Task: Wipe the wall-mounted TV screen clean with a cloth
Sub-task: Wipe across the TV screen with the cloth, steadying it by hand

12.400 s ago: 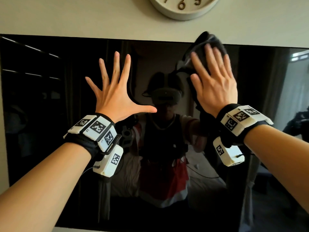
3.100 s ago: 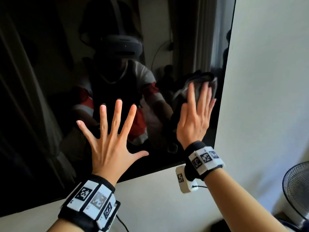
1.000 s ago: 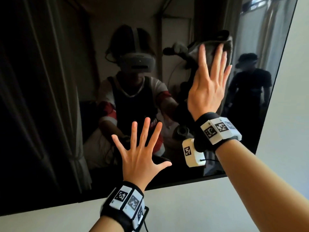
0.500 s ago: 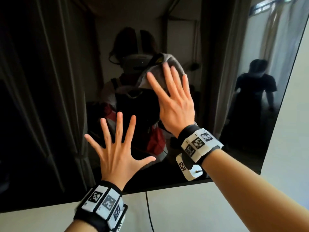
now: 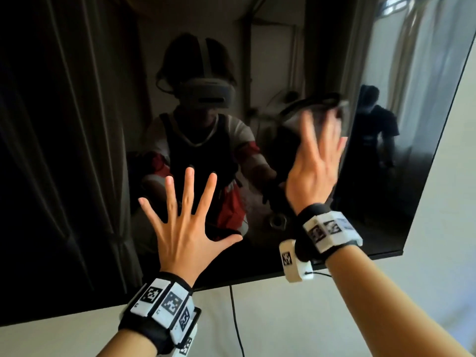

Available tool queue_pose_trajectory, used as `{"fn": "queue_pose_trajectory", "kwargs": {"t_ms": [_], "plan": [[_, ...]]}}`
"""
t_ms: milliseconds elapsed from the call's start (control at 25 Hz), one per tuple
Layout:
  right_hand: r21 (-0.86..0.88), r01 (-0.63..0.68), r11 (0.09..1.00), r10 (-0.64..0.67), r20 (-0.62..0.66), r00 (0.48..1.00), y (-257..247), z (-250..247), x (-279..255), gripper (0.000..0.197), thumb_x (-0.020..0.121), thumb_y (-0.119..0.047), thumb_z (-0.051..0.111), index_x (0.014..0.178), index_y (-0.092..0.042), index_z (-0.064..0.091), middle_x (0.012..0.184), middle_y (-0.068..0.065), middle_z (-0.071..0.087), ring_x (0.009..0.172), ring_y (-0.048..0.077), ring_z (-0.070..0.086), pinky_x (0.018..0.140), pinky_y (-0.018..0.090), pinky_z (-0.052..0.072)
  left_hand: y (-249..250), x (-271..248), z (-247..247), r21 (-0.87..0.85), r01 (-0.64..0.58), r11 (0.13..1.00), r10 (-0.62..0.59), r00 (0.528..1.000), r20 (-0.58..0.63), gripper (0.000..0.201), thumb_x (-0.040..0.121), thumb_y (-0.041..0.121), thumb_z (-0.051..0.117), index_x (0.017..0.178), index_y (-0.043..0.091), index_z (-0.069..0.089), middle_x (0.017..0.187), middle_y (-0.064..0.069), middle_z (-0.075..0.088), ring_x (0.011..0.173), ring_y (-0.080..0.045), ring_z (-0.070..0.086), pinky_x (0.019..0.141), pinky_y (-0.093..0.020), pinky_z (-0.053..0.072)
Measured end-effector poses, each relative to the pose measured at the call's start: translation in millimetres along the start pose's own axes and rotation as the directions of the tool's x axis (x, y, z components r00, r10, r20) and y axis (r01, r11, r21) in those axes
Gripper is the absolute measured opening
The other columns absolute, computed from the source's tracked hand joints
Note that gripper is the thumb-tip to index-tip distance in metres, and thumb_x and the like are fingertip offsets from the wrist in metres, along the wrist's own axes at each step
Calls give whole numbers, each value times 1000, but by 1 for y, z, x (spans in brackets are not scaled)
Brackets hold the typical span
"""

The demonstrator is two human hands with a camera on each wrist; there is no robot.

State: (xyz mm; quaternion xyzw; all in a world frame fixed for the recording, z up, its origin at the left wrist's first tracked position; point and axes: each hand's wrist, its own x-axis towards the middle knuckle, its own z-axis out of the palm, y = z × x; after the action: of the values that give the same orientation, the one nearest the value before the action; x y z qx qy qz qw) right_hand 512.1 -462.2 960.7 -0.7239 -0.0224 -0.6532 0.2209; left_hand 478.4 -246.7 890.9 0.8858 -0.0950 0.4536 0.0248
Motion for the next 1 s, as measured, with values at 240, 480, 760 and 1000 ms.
{"fn": "queue_pose_trajectory", "kwargs": {"t_ms": [240,480,760,1000], "plan": [[-49,238,970,-229,143,963,-11,10,-65,62,91,-1,43,147,-26,35,154,17,30,146,30,20,122,41,5,-5,-2,-1,-20,-18,1000,18,1000,6,129,59,84,63,160,30,4,167,-4,-11,152,-32,-15,108,-76,-8],[-45,-300,953,299,-21,954,-1,11,-85,60,93,-6,34,151,-21,30,158,19,18,148,32,11,122,44,1,-5,-3,-3,-25,-22,999,22,1000,22,129,60,85,62,160,31,1,167,-5,-11,151,-30,-18,107,-77,-8],[-31,-340,940,340,14,940,34,5,-118,54,97,-14,33,151,-20,28,159,18,18,148,30,10,122,48,5,-5,-3,-2,-19,-36,999,36,999,5,128,62,85,62,160,31,-1,168,-7,-9,150,-30,-19,107,-78,-6],[-73,-147,986,156,123,980,45,8,-168,51,98,-25,33,149,-20,30,154,22,26,146,29,14,122,41,3,-4,-5,-1,-30,-40,999,40,999,4,128,63,84,63,161,29,1,168,-11,-6,152,-40,-8,105,-80,-5]]}}
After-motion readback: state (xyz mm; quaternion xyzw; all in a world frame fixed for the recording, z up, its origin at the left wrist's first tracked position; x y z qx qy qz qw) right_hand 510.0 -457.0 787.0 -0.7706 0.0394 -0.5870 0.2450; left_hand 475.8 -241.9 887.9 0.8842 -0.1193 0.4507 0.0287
